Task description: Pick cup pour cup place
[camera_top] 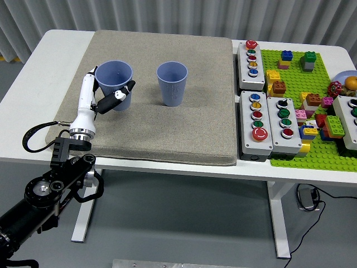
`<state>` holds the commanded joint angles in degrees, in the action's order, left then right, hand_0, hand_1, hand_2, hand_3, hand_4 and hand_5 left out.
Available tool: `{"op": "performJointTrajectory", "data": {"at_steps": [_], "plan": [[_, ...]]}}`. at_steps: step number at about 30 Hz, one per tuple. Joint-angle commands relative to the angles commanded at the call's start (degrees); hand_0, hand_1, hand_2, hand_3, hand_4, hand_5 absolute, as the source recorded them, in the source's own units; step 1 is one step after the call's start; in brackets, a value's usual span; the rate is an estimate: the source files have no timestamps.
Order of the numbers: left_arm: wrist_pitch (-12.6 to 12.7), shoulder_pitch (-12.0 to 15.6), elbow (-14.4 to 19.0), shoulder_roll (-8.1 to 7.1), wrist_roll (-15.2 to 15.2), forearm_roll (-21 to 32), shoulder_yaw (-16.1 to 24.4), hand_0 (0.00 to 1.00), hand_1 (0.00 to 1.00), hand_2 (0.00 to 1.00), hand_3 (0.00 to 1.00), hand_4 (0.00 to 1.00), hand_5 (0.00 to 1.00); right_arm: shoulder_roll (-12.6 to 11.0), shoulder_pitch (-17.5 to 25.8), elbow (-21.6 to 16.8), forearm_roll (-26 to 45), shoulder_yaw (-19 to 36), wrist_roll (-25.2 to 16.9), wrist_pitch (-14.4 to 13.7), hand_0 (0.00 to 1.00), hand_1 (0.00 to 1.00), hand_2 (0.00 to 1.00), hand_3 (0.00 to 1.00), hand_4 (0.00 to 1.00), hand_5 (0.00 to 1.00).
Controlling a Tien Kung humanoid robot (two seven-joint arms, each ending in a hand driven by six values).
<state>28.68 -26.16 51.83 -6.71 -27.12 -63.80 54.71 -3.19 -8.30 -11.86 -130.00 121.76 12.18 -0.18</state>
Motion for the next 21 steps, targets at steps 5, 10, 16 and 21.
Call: {"op": "performJointTrajectory", "data": {"at_steps": [5,10,16,21], "plan": [[-0.33,-0.37,-3.78,1.63,-0.35,0.02,-0.46,0.505,0.503,0.536,0.524,0.814,0.312,0.07,0.02,-0.01,0.0,-0.13,0.11,-0.08,0.692,0.661,0.602,0.597,0.002,0.246],[-0.56,-0.8,-5.82,3.14,-0.38,-0.76,-0.06,0.509,0.503,0.537,0.523,0.815,0.319,0.13,0.0,-0.02,0.0,-0.09,0.15,0.03,0.692,0.661,0.602,0.597,0.002,0.248],[-0.77,-0.85,-5.86,3.44,-0.51,-1.16,-0.1,0.516,0.51,0.539,0.524,0.812,0.327,0.15,-0.07,-0.01,0.0,-0.13,0.18,0.01,0.692,0.661,0.602,0.598,0.002,0.249],[-1.56,-0.29,-6.05,4.03,-0.39,-1.99,0.86,0.528,0.521,0.554,0.544,0.811,0.33,0.17,-0.01,0.0,0.0,-0.04,0.16,0.09,0.691,0.661,0.602,0.598,0.002,0.246]]}}
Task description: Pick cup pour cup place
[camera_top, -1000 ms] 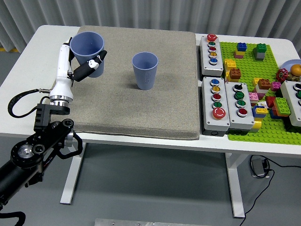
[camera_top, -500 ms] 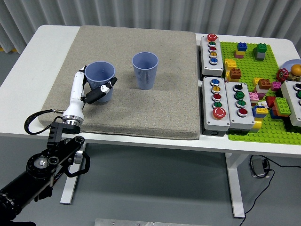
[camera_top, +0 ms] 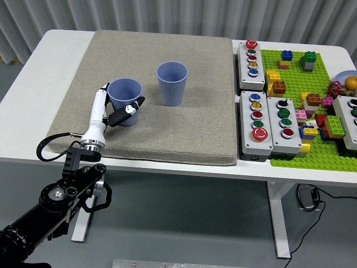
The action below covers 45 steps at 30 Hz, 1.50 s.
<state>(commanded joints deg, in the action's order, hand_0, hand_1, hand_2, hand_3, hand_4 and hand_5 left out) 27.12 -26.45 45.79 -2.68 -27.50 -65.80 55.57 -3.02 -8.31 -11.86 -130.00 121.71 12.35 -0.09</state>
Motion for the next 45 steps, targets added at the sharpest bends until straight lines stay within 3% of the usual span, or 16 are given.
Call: {"op": "performJointTrajectory", "data": {"at_steps": [10,11,15,16,22,23,27,28,45], "plan": [[-0.96,0.89,0.3,0.25,-0.07,-1.17,0.58,0.545,0.542,0.611,0.601,0.811,0.332,0.06,0.37,-0.02,0.0,0.1,0.02,0.09,0.693,0.662,0.602,0.597,0.002,0.246],[-1.15,0.97,0.26,0.28,-0.14,-1.36,0.67,0.597,0.605,0.707,0.794,0.856,0.386,0.06,0.43,-0.02,0.0,0.11,0.03,0.11,0.692,0.661,0.602,0.598,0.002,0.245],[-1.94,1.08,0.34,0.23,-0.09,-2.27,0.95,0.597,0.605,0.707,0.794,0.856,0.386,0.06,0.45,-0.02,0.0,0.16,0.04,0.15,0.692,0.661,0.602,0.598,0.002,0.245],[-2.05,1.1,0.39,0.21,-0.05,-2.43,0.97,0.619,0.639,0.781,0.875,0.895,0.417,0.06,0.44,-0.02,0.0,0.16,0.05,0.15,0.692,0.661,0.602,0.597,0.002,0.244],[-2.93,1.34,0.46,0.07,0.49,-3.73,1.46,0.619,0.639,0.781,0.875,0.895,0.417,0.05,0.42,-0.01,0.0,0.04,0.06,0.17,0.692,0.661,0.602,0.597,0.002,0.244],[-3.13,1.36,0.49,0.07,0.62,-4.08,1.61,0.653,0.697,0.859,0.926,0.944,0.465,0.04,0.39,0.0,0.0,0.04,0.05,0.18,0.692,0.661,0.602,0.597,0.002,0.245],[-3.4,1.33,0.67,0.07,0.7,-4.82,1.96,0.653,0.697,0.859,0.926,0.944,0.465,0.04,0.34,0.01,0.0,0.03,0.04,0.17,0.692,0.661,0.602,0.597,0.002,0.245],[-3.4,1.33,0.68,0.07,0.7,-4.85,1.97,0.669,0.71,0.874,0.929,0.97,0.502,0.03,0.34,0.01,0.0,0.03,0.04,0.17,0.692,0.662,0.602,0.597,0.002,0.243],[-5.14,5.79,7.17,-1.36,1.65,-11.17,5.57,0.688,0.709,0.876,0.933,0.979,0.519,-0.19,0.0,0.05,0.0,0.32,-0.06,0.17,0.692,0.662,0.602,0.596,0.002,0.245]]}}
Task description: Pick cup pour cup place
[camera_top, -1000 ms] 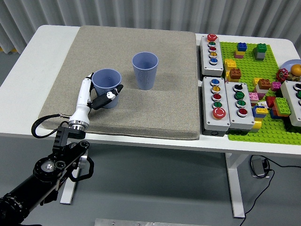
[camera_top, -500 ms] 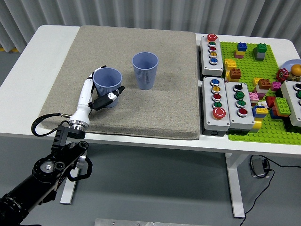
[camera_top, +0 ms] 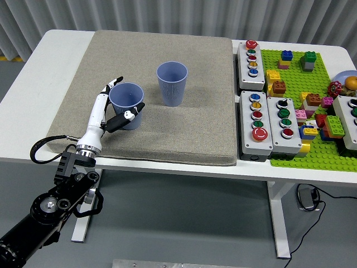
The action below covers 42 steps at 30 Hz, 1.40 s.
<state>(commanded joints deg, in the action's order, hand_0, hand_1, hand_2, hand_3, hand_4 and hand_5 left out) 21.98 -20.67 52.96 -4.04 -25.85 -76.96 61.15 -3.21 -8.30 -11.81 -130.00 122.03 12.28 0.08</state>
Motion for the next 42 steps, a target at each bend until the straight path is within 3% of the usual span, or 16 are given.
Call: {"op": "performJointTrajectory", "data": {"at_steps": [18,20,31,32,37,38,42], "plan": [[-0.96,1.04,1.97,0.07,0.59,-1.04,1.12,0.704,0.736,0.897,0.977,0.991,0.556,0.03,0.16,0.0,0.0,0.06,-0.01,0.0,0.692,0.662,0.602,0.596,0.002,0.239],[-1.21,1.28,2.65,-0.1,0.8,-1.17,1.08,0.726,0.774,0.937,0.998,0.993,0.566,0.03,0.17,-0.01,0.0,0.15,0.0,0.01,0.692,0.662,0.603,0.596,0.002,0.237],[-2.06,2.94,5.17,-0.98,1.59,-1.85,3.28,0.757,0.798,0.961,0.998,0.998,0.616,0.13,0.56,-0.02,0.0,0.09,0.03,0.03,0.691,0.661,0.602,0.596,0.002,0.235],[-2.1,2.96,5.15,-0.98,1.62,-1.82,3.55,0.789,0.823,0.981,0.998,0.998,0.806,0.14,0.59,-0.02,0.0,0.11,0.03,0.04,0.691,0.661,0.603,0.595,0.002,0.232],[-2.96,3.18,5.37,-0.97,1.99,-1.02,5.97,0.789,0.823,0.981,0.998,0.998,0.806,0.23,0.81,-0.05,0.0,0.18,0.08,0.04,0.691,0.661,0.603,0.595,0.002,0.232],[-3.26,3.26,5.58,-0.98,1.84,-0.26,6.43,0.814,0.841,0.991,0.998,0.998,0.942,0.24,0.83,-0.05,0.0,0.22,0.09,0.05,0.692,0.661,0.603,0.595,0.002,0.231],[-4.25,3.76,7.56,-1.17,1.93,1.84,8.61,0.814,0.841,0.991,0.998,0.998,0.942,0.24,0.87,-0.04,0.0,0.31,0.06,0.05,0.692,0.661,0.603,0.595,0.002,0.231]]}}
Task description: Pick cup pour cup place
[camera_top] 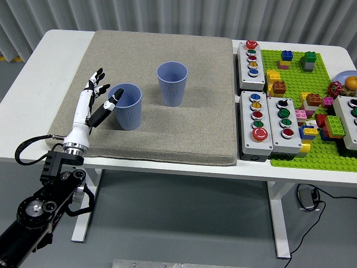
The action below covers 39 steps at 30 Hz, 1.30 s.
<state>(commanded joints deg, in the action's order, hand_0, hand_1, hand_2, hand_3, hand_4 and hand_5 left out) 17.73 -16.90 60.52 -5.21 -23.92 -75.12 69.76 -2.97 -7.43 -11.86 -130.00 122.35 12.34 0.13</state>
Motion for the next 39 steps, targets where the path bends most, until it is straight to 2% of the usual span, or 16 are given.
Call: {"op": "performJointTrajectory", "data": {"at_steps": [1,2,3,7,8,10,12,17,23,25,26,27,31,32,39], "plan": [[-0.23,0.05,0.51,-0.05,0.14,0.52,0.48,0.814,0.841,0.991,0.998,0.998,0.942,-0.01,-0.03,0.0,0.0,-0.02,0.0,-0.01,0.692,0.661,0.603,0.595,0.002,0.231],[-0.37,0.05,1.18,-0.13,0.16,1.53,0.98,0.832,0.85,0.994,0.998,0.937,0.998,-0.01,-0.09,0.01,0.0,-0.03,0.0,0.0,0.691,0.661,0.602,0.595,0.002,0.231],[-0.07,0.03,1.65,-0.18,-0.08,2.49,1.18,0.832,0.85,0.994,0.998,0.937,0.998,-0.03,-0.14,0.02,0.0,-0.02,-0.02,0.01,0.691,0.661,0.602,0.595,0.002,0.231],[5.91,-0.12,2.57,0.01,-5.22,8.74,0.25,0.832,0.85,0.994,0.998,0.937,0.998,-0.05,-0.22,0.04,0.0,-0.18,-0.02,-0.02,0.691,0.661,0.602,0.595,0.002,0.231],[7.51,-0.2,2.94,0.17,-6.7,10.5,-0.22,0.841,0.857,0.998,0.998,0.846,0.998,-0.03,-0.25,0.04,0.0,-0.26,-0.02,-0.06,0.691,0.661,0.602,0.595,0.002,0.232],[10.0,-0.32,3.68,0.34,-8.71,14.27,-0.59,0.841,0.857,0.998,0.998,0.846,0.998,-0.01,-0.33,0.04,0.0,-0.3,0.02,-0.06,0.691,0.661,0.602,0.595,0.002,0.232],[10.9,-0.39,4.6,0.45,-9.44,16.61,-0.51,0.841,0.857,0.998,0.998,0.846,0.998,0.02,-0.41,0.05,0.0,-0.27,0.02,-0.07,0.691,0.661,0.602,0.595,0.002,0.232],[12.39,-1.22,5.32,0.53,-10.41,17.98,0.93,0.855,0.871,0.998,0.998,0.834,0.998,0.04,-0.73,0.08,0.0,-0.38,0.02,-0.16,0.691,0.661,0.603,0.595,0.002,0.231],[12.03,-0.66,6.39,0.78,-9.83,16.02,4.25,0.861,0.873,0.998,0.998,0.825,0.998,0.0,-0.77,0.11,0.0,-0.48,-0.03,-0.25,0.691,0.661,0.604,0.595,0.002,0.231],[11.06,-0.54,6.31,0.72,-8.52,14.95,5.0,0.861,0.873,0.998,0.998,0.825,0.998,-0.01,-0.79,0.11,0.0,-0.44,-0.05,-0.24,0.691,0.661,0.604,0.595,0.002,0.231],[10.84,-0.48,6.28,0.69,-7.89,14.4,5.13,0.881,0.889,0.998,0.998,0.757,0.998,0.01,-0.81,0.1,0.0,-0.44,-0.03,-0.23,0.691,0.661,0.604,0.595,0.002,0.232],[10.27,-0.32,6.23,0.7,-5.74,12.68,5.38,0.881,0.889,0.998,0.998,0.757,0.998,0.03,-0.85,0.09,0.0,-0.46,0.01,-0.23,0.691,0.661,0.604,0.595,0.002,0.232],[8.24,-0.06,5.85,0.69,-1.6,8.91,5.65,0.881,0.889,0.998,0.998,0.757,0.998,0.07,-0.9,0.09,0.0,-0.59,0.06,-0.23,0.691,0.661,0.604,0.595,0.002,0.232],[8.07,-0.03,5.8,0.71,-1.35,8.67,5.66,0.885,0.892,0.998,0.998,0.731,0.997,0.07,-0.91,0.09,0.0,-0.63,0.07,-0.24,0.691,0.661,0.604,0.595,0.002,0.231],[7.88,0.05,6.11,0.61,-1.33,8.61,5.72,0.886,0.893,0.998,0.998,0.73,0.997,0.09,-0.85,0.09,0.0,-0.71,0.06,-0.35,0.691,0.661,0.604,0.595,0.002,0.23]]}}
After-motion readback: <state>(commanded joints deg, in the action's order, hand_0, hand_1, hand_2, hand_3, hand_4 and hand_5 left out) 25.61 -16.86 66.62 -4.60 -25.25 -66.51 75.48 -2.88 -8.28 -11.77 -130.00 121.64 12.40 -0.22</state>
